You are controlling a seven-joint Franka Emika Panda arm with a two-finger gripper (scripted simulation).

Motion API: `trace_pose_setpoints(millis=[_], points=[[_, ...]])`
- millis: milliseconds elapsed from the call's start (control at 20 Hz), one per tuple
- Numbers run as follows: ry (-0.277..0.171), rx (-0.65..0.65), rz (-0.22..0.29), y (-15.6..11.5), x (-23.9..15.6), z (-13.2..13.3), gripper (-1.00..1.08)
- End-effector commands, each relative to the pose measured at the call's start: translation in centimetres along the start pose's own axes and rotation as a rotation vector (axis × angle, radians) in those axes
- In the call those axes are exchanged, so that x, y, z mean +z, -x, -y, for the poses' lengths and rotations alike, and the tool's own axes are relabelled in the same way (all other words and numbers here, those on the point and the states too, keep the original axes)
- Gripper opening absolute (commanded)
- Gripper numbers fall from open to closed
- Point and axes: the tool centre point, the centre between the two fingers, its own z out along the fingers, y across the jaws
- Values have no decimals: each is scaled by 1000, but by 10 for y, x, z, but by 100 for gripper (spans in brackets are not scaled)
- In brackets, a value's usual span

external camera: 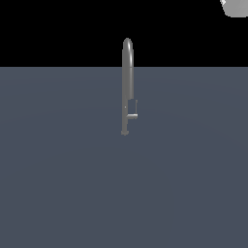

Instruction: Turn on the faucet by rotating a designated handle.

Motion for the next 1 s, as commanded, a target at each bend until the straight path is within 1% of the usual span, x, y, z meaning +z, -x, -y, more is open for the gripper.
trace_pose_setpoints(millis=[0,250,550,750,950], points=[[-3,82,29,-35,13,-8,-100],[8,250,69,-103,45,-30,-100],[46,452,96,-178,93,-67,-100],[78,566,99,-217,123,-93,-100],[109,651,95,-245,147,-115,-100]])
